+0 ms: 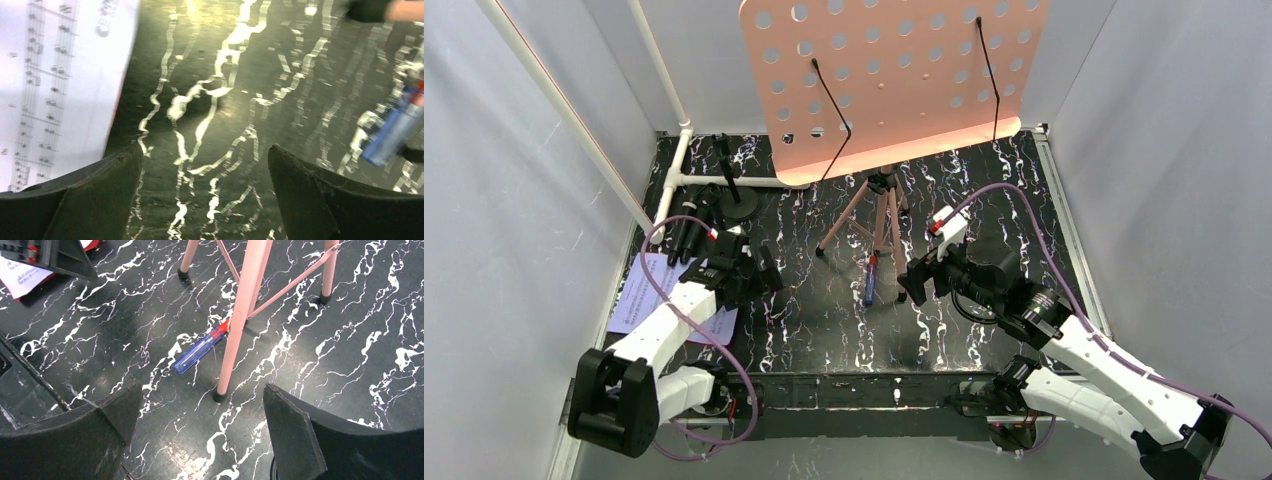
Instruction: Pack up the instrument practice props
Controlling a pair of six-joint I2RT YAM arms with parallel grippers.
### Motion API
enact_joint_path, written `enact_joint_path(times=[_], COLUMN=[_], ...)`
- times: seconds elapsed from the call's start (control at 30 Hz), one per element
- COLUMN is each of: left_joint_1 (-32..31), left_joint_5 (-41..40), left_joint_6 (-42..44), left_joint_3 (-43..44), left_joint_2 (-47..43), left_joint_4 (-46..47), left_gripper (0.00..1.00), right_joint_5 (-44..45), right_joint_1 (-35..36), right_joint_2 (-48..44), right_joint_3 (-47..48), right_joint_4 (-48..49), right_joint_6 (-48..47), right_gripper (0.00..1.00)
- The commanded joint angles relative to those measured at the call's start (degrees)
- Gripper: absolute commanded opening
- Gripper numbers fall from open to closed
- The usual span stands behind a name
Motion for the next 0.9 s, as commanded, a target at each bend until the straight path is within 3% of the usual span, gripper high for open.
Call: enact_joint_path(times=[0.0, 0.17, 0.33, 0.6, 0.87], left_joint_1=[-1.6, -2.8, -5.4, -14.3, -25.9], left_joint_5=[6.6, 14.9, 20.1, 16.8, 0.9], left_joint_6=[1.9, 1.5, -2.7, -7.2, 16.7], left_joint_3=[2.2, 4.3, 6.1, 11.3, 12.0], left_joint_2=[-6.4, -9.9, -10.1, -4.2, -1.1], left_joint_4=[2.4, 10.8, 23.3, 36.5, 41.7], left_gripper=[0.94, 0.94, 0.94, 0.91, 0.86], right_joint_5=[3.2, 6.0, 3.1, -5.4, -10.2], right_joint_1=[0.1, -0.2, -3.1, -10.8, -13.1], right_joint_2=[0.2, -1.3, 1.8, 7.2, 10.0], right_joint_3=[-1.0, -4.5, -5.4, -7.5, -9.6], right_joint_4=[5.9, 16.1, 25.5, 39.1, 45.7], right_joint_6=[1.3, 2.5, 3.2, 5.2, 4.4], right_gripper=[0.99, 0.99, 0.98, 0.96, 0.95])
